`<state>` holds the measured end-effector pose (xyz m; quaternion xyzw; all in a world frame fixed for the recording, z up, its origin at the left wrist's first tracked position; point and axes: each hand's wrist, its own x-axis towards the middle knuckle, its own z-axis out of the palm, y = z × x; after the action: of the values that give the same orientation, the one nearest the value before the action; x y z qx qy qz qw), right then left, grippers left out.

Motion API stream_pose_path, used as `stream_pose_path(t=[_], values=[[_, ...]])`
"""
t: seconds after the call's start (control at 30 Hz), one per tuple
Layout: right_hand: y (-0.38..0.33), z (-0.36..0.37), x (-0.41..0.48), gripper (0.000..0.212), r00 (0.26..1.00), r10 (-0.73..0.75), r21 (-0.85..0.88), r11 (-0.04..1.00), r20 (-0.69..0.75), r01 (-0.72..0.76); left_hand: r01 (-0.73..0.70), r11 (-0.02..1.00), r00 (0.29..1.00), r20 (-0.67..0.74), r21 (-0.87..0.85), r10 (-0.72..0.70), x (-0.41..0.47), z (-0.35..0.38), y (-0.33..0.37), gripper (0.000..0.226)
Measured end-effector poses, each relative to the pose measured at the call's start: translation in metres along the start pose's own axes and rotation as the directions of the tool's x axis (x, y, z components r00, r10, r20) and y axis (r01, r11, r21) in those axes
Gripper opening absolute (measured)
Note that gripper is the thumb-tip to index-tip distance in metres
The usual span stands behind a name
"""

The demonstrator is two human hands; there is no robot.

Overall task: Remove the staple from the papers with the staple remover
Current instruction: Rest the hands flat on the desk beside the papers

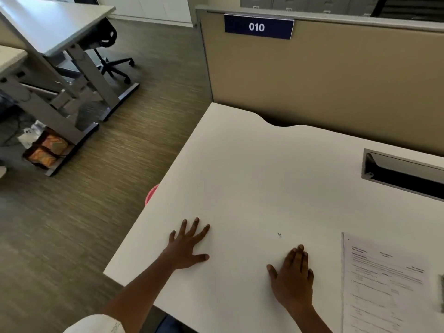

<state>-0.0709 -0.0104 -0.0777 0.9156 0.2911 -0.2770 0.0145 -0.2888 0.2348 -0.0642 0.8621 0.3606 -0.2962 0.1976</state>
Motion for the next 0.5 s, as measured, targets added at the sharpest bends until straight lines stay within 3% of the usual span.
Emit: stream_pose_path(t=[0.2, 0.33, 0.5], values=[[-0.029, 0.007, 0.009, 0.094, 0.968, 0.251, 0.152, 0.956, 0.028, -0.252, -0.151, 0.989, 0.986, 0.076, 0.004, 0.150, 0.007, -0.005, -0.013, 0.107], [-0.034, 0.014, 0.003, 0.094, 0.937, 0.349, 0.274, 0.903, -0.019, -0.330, -0.305, 0.949, 0.948, 0.126, 0.083, 0.293, 0.009, -0.018, -0.030, 0.106], [-0.049, 0.013, 0.013, 0.094, 0.932, 0.361, 0.280, 0.896, -0.006, -0.345, -0.367, 0.923, 0.928, 0.114, 0.118, 0.354, 0.012, -0.024, -0.052, 0.103]])
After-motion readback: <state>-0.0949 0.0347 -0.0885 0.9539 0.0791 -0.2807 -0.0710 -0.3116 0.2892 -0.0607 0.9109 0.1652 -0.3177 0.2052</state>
